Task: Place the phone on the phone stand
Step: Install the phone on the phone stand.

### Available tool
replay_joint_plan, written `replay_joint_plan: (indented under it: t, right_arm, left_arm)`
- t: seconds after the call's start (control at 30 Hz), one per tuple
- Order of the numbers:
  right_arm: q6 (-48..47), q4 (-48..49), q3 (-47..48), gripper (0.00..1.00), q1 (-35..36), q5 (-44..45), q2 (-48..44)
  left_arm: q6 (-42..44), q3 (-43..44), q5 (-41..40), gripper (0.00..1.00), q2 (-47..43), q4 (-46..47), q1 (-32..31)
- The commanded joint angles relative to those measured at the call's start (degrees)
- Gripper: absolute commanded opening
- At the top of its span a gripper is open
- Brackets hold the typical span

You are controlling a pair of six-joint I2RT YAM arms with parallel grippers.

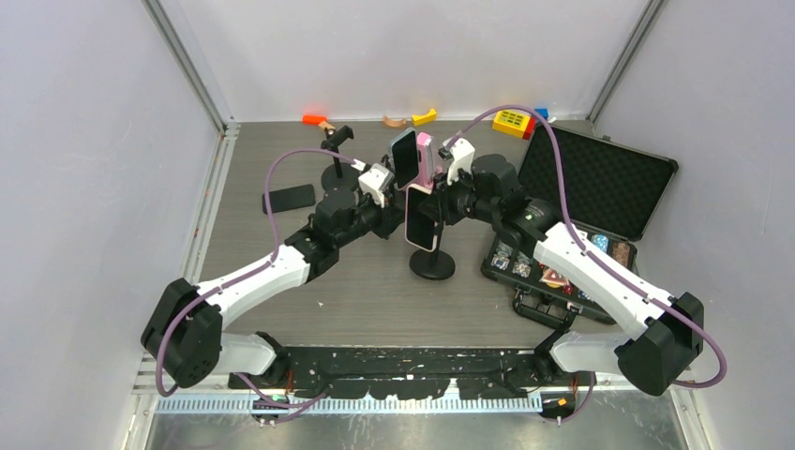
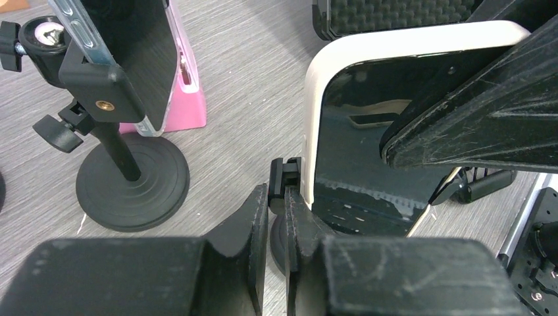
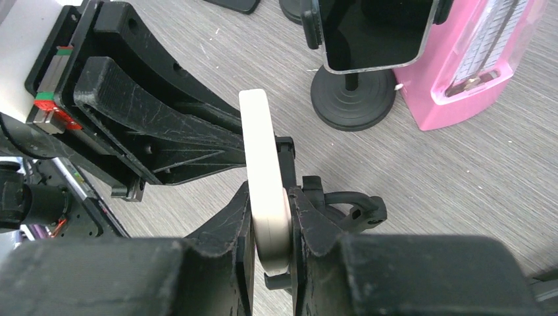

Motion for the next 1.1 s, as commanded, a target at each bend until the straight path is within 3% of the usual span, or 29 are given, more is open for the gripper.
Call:
replay_joint_plan:
  t: [0.0, 1.07]
  right_arm:
    - [-6.8, -7.1, 0.2, 0.00, -3.7, 31.7, 0.9]
    - [-13.1, -6.3, 0.1, 0.00, 1.5, 51.9, 2.4]
  left_arm:
    - [3.4, -0.6, -5.4, 0.00, -2.0, -5.7, 0.7]
    - [4.9, 0.8, -11.2, 0.00, -1.0, -8.2, -1.2]
